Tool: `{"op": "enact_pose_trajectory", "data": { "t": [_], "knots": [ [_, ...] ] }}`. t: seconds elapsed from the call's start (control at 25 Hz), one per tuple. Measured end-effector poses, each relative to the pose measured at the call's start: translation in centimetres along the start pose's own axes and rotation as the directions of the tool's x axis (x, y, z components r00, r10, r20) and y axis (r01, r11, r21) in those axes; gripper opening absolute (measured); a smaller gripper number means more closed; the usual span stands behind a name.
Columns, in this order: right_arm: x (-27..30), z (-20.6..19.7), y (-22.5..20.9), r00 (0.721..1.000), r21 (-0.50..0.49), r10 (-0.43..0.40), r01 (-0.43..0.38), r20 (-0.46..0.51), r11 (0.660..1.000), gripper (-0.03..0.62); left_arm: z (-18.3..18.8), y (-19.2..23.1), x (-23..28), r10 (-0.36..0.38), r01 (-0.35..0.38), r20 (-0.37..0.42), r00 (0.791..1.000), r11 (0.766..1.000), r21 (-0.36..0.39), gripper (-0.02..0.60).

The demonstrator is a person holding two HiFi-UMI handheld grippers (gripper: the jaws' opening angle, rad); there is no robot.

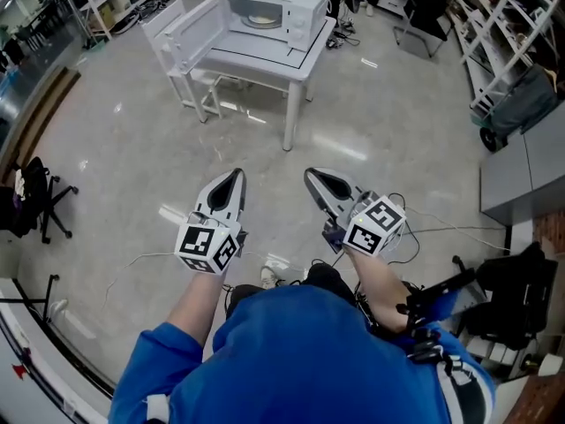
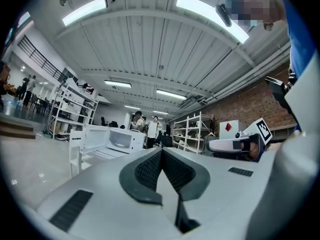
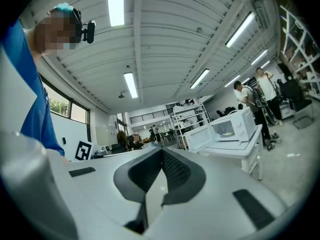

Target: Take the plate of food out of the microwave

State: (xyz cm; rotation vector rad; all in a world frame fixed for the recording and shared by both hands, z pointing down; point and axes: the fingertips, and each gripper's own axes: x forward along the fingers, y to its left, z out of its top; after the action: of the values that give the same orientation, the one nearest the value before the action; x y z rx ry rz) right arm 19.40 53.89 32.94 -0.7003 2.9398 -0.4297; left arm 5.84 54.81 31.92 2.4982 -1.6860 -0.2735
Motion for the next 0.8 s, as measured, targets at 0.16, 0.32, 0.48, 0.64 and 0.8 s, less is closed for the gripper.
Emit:
{"op": "enact_pose_trajectory", "data": {
  "t": [0.16,0.32,0.48,0.64,0.8],
  "knots": [
    [2.8,-0.1,0.0,1.0,-0.012,0.0,0.0,-0.021,1.0,-0.009,0.4,2.4,0.8,-0.011,0.011,0.005,1.0,1.0,-0.01,0.008],
    [4.7,0.7,-1.1,1.0,-0.029,-0.008,0.007,-0.018,1.0,-0.009,0.9,3.8,2.4,-0.024,0.024,0.011,1.0,1.0,-0.016,0.008],
    [6.4,1.0,-3.1,1.0,-0.018,-0.009,0.009,-0.012,1.0,-0.009,1.0,4.8,4.4,-0.031,0.031,0.004,1.0,0.999,-0.016,0.008],
    [8.6,1.4,-6.1,1.0,0.002,0.004,-0.004,-0.003,1.0,-0.009,0.9,6.5,7.4,-0.021,0.021,-0.003,1.0,1.0,-0.009,0.008],
    [11.1,2.4,-10.1,1.0,0.009,0.027,-0.027,0.003,1.0,-0.009,0.8,8.3,11.7,-0.003,0.003,-0.005,1.0,1.0,0.002,0.008]
  ]
}}
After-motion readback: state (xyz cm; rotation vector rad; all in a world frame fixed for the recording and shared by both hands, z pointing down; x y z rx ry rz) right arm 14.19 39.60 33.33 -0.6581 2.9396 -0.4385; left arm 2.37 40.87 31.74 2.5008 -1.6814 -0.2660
